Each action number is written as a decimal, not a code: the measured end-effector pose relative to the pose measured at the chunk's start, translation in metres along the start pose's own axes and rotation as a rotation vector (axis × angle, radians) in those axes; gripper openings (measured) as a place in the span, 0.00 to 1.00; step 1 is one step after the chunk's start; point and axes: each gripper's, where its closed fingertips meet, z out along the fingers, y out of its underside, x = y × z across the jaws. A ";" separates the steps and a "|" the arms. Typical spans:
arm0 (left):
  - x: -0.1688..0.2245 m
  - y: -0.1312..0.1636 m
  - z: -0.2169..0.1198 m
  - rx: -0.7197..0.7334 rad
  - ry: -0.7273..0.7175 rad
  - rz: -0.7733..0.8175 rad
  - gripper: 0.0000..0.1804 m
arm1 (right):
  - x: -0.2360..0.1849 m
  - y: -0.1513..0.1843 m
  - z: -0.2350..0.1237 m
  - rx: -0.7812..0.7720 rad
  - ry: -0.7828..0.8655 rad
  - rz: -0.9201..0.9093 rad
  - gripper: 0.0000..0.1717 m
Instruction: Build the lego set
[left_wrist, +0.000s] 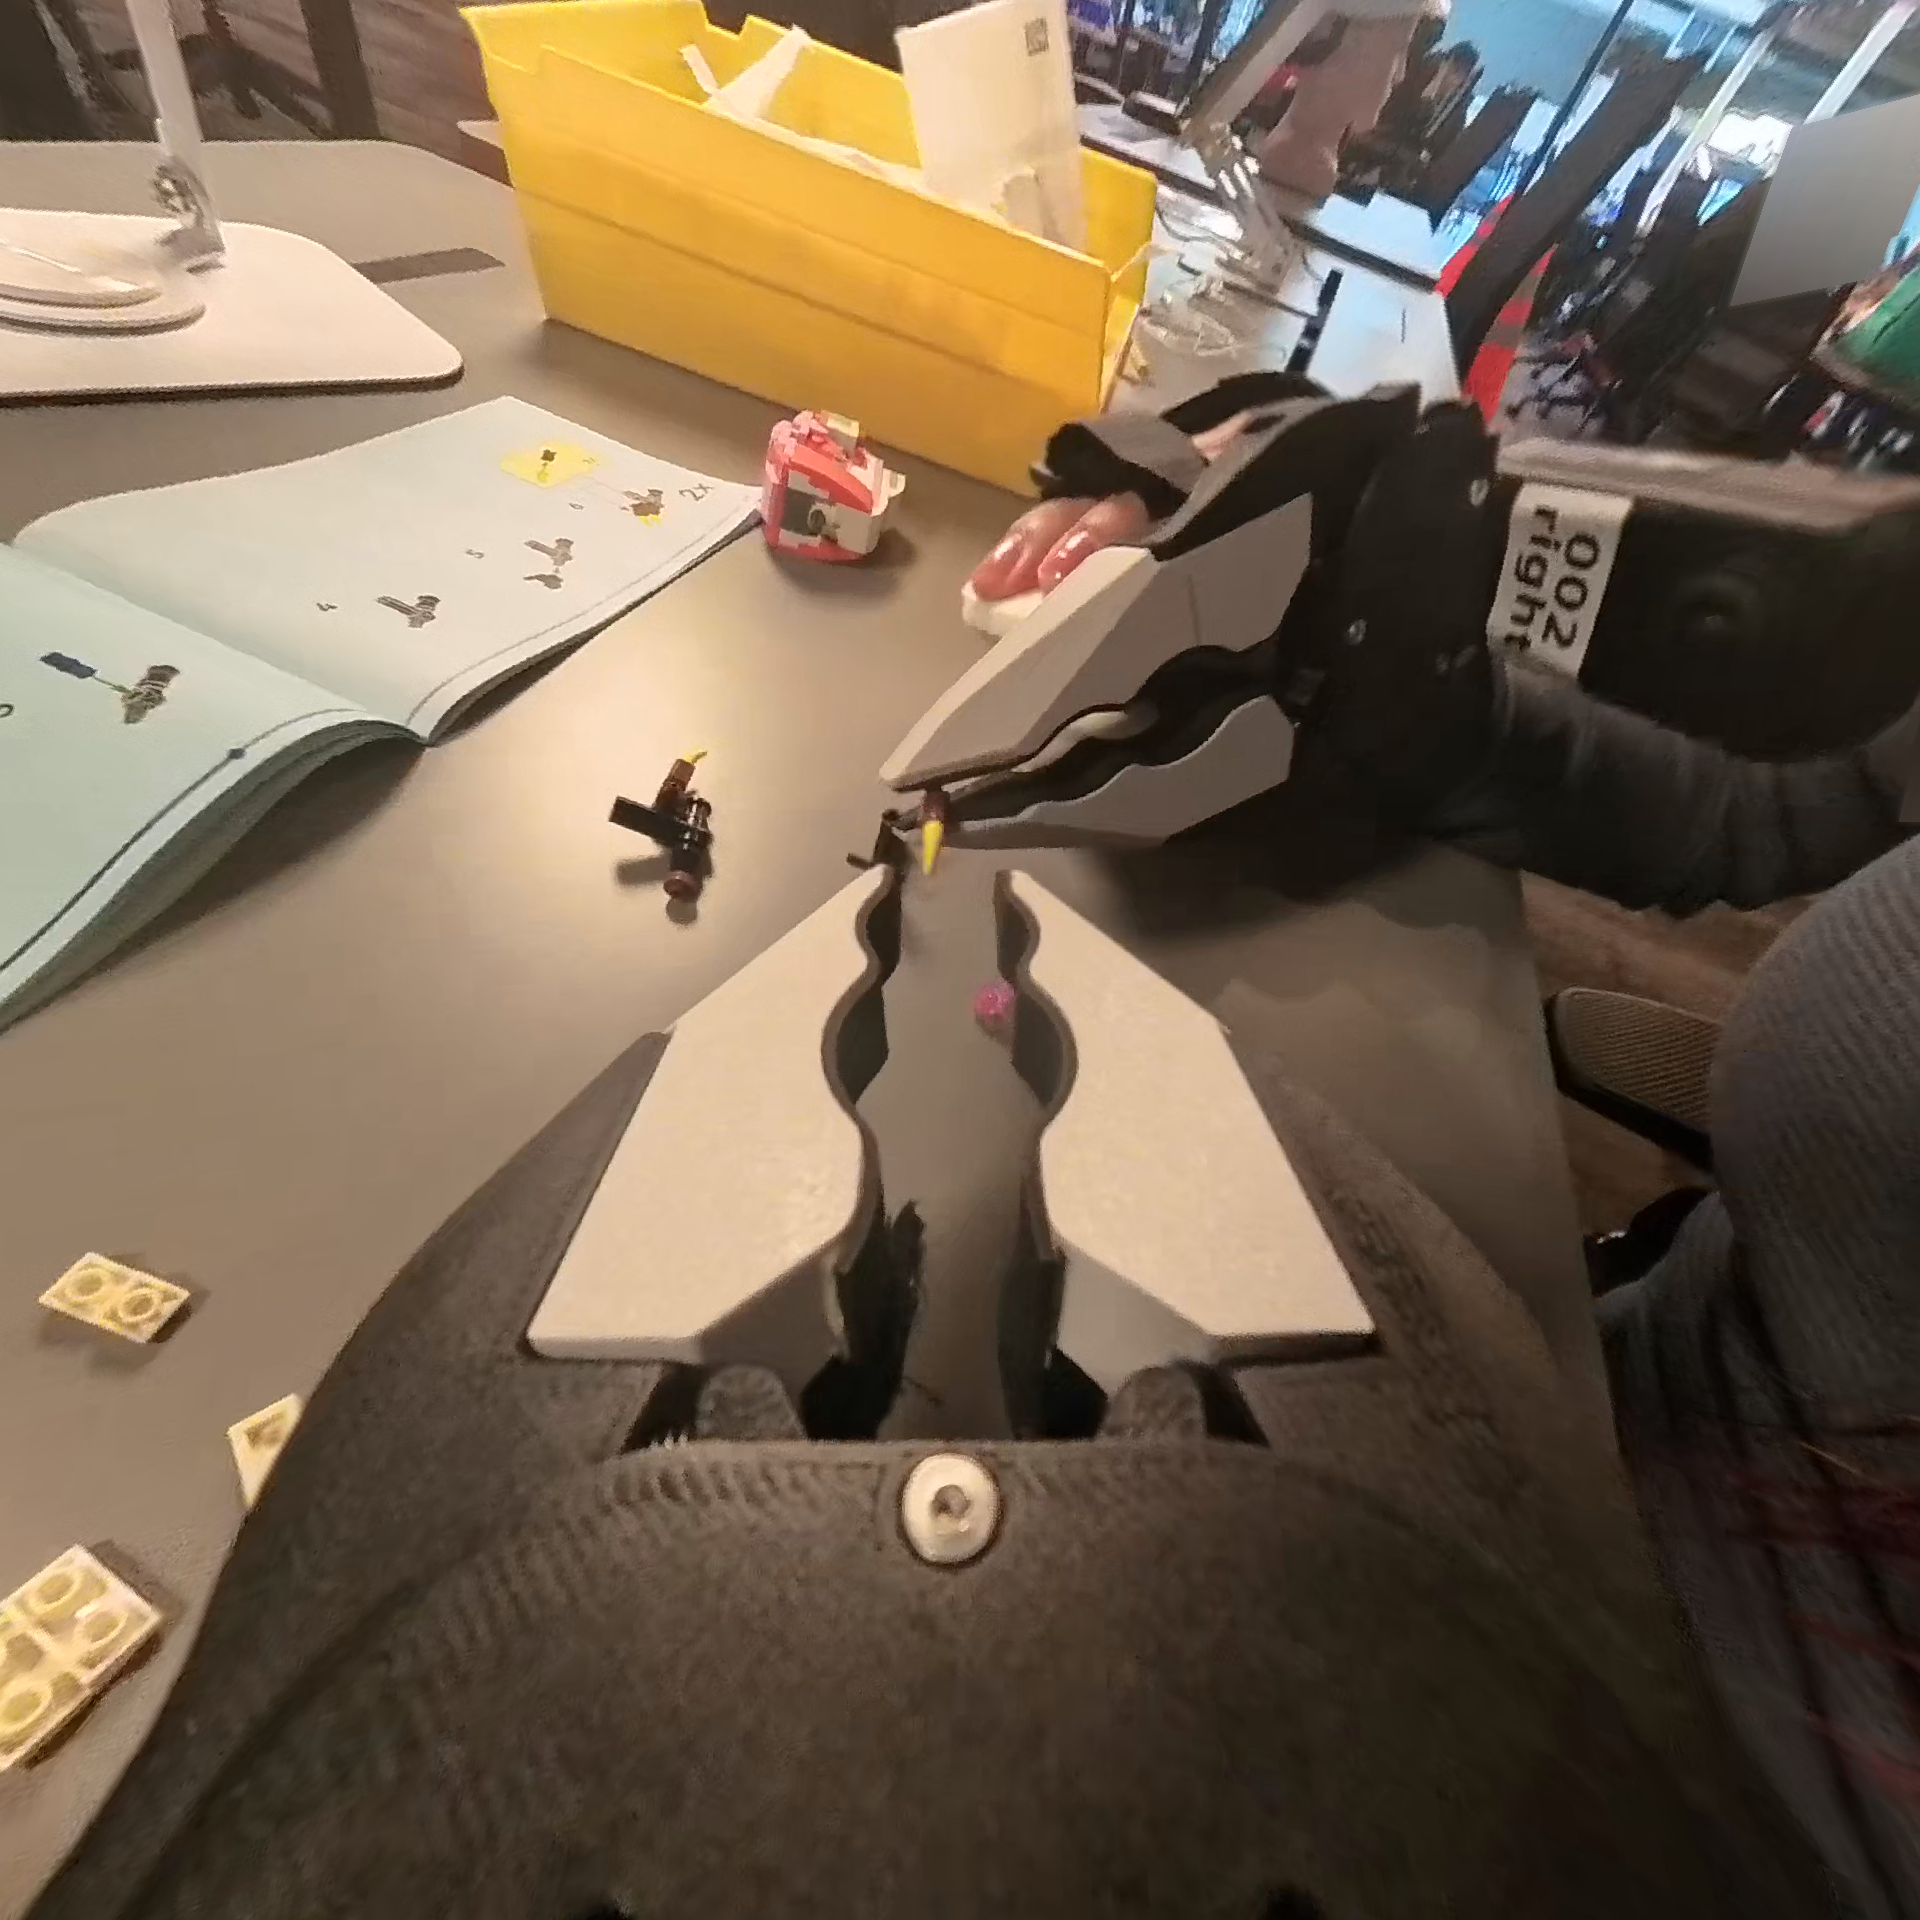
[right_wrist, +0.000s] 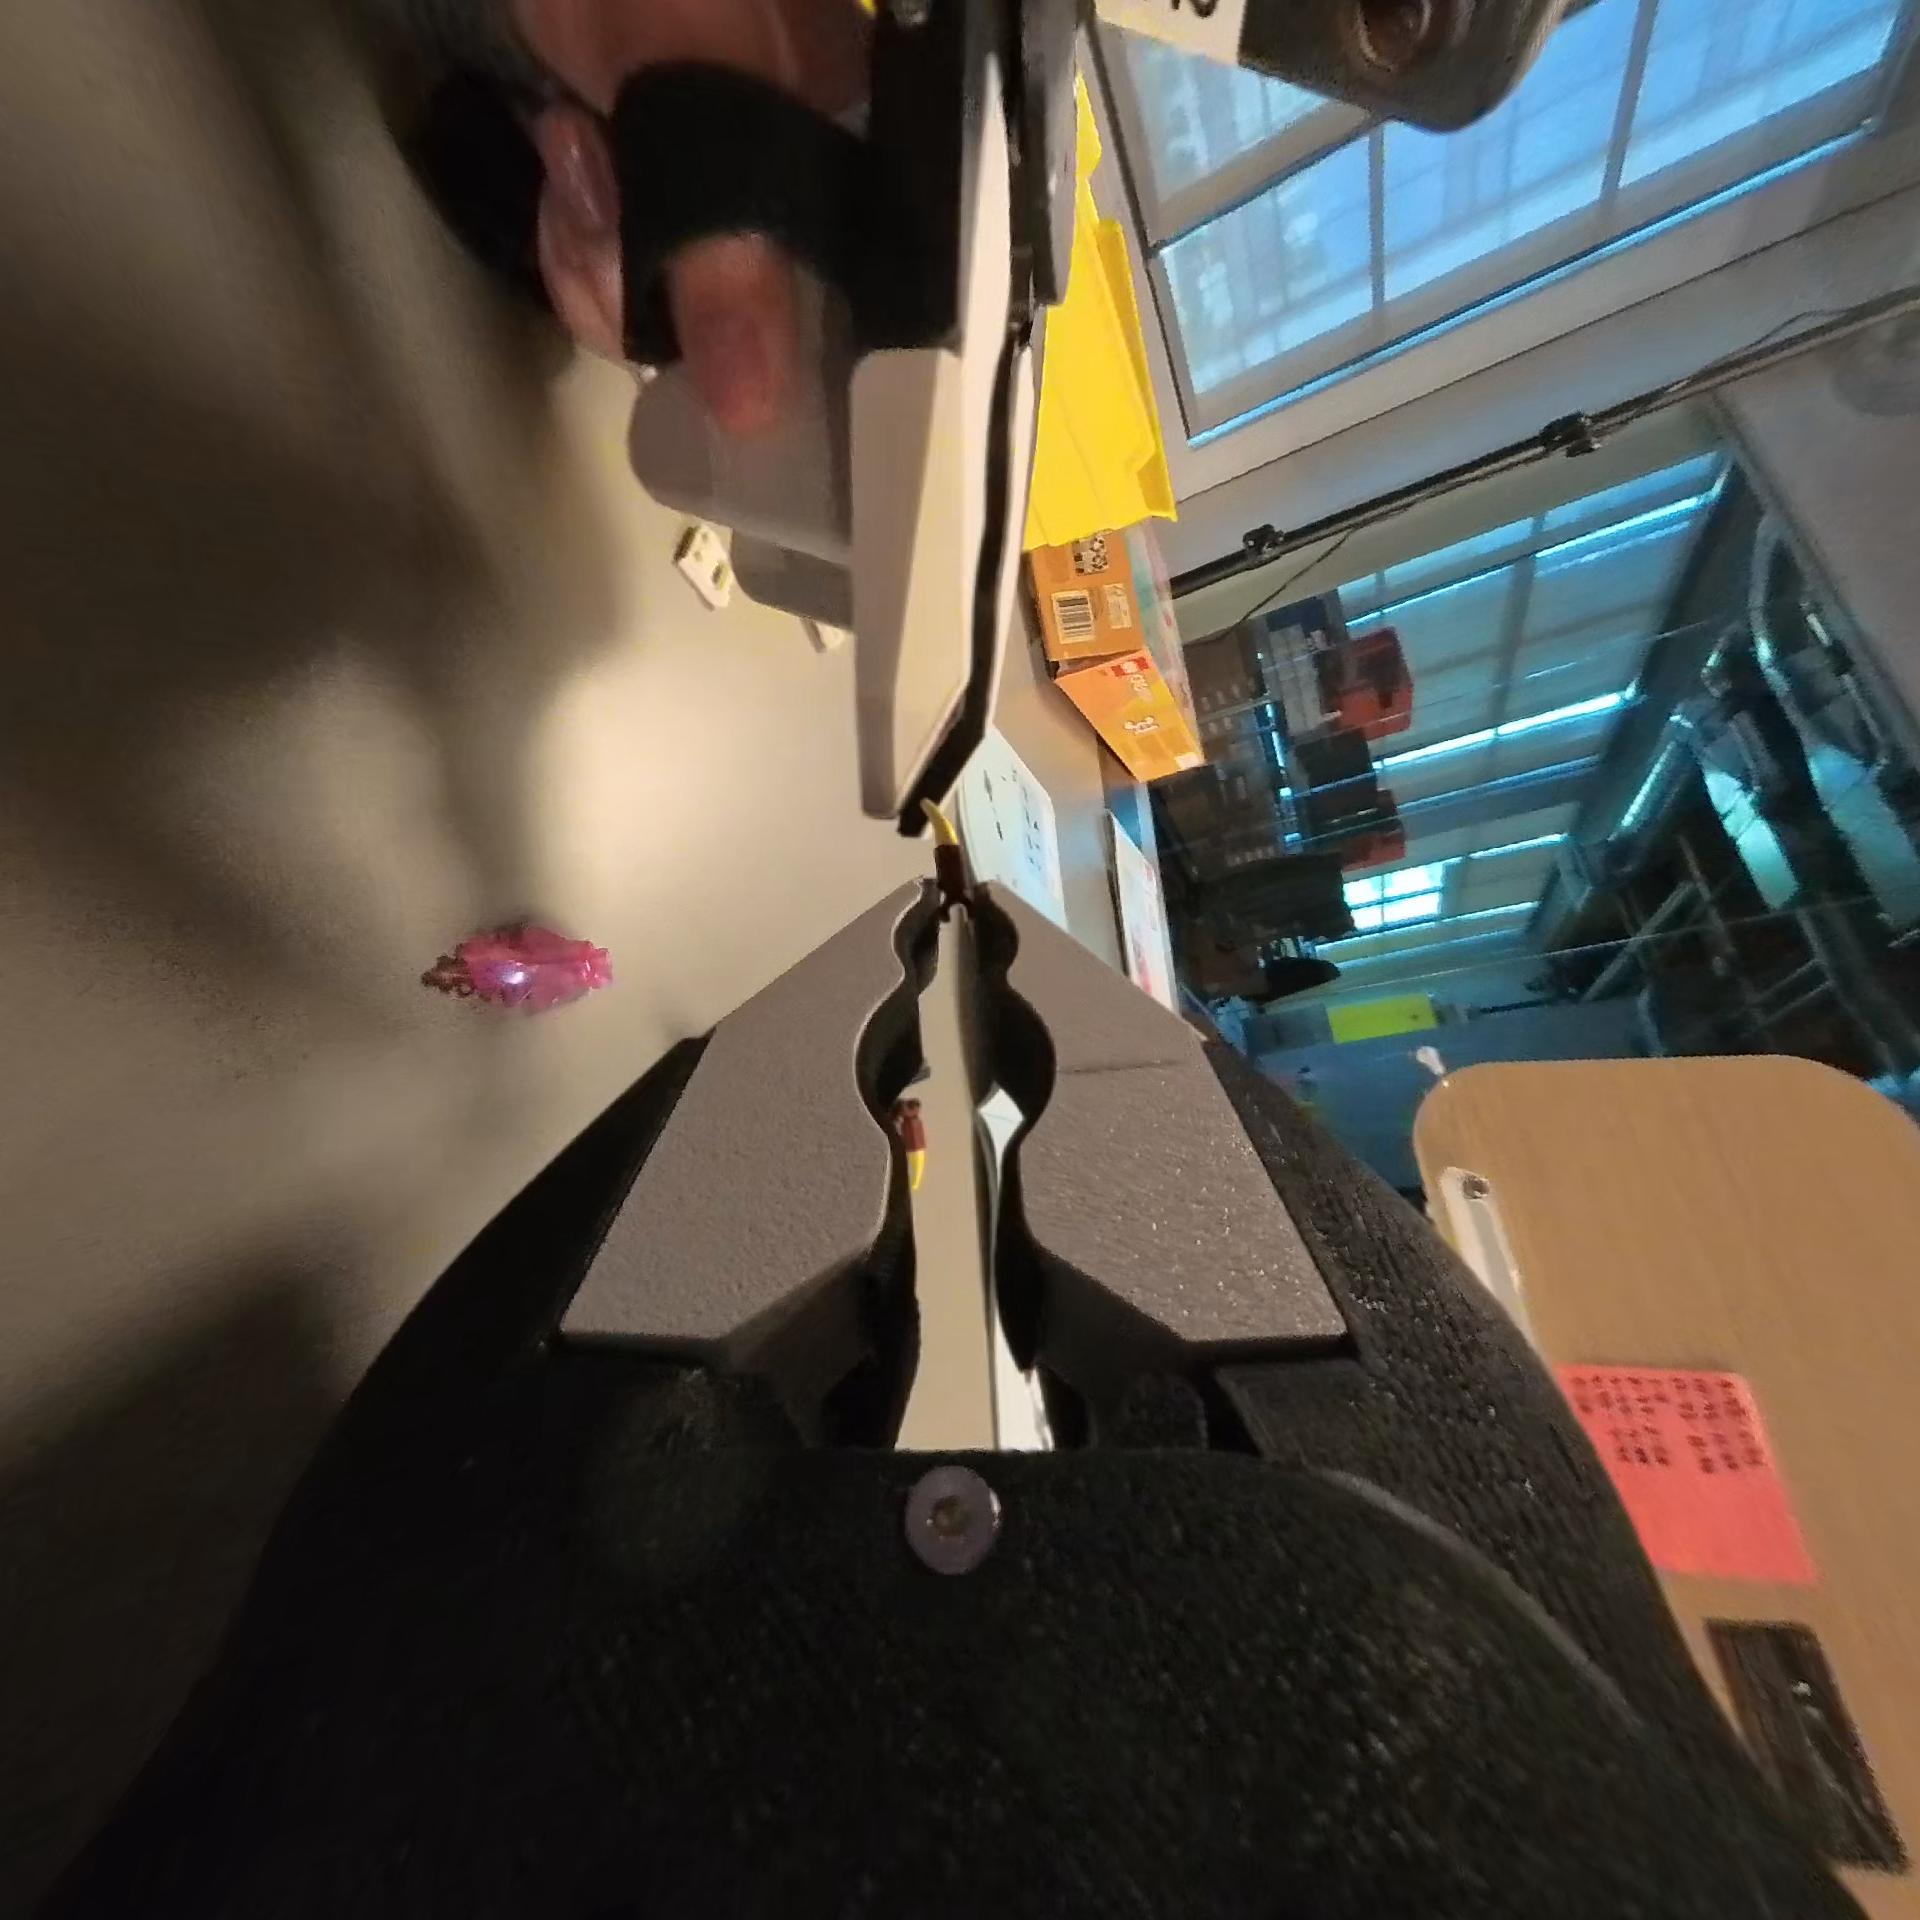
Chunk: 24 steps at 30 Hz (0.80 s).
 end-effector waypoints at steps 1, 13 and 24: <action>-0.001 -0.002 -0.001 0.012 -0.001 -0.013 0.08 | -0.001 -0.001 0.000 0.001 0.001 -0.013 0.02; -0.007 -0.009 -0.007 0.071 0.011 -0.088 0.05 | -0.003 -0.002 0.000 0.005 -0.004 -0.025 0.02; -0.006 -0.006 -0.004 0.045 -0.001 -0.061 0.05 | -0.004 0.000 0.001 -0.007 -0.005 -0.031 0.02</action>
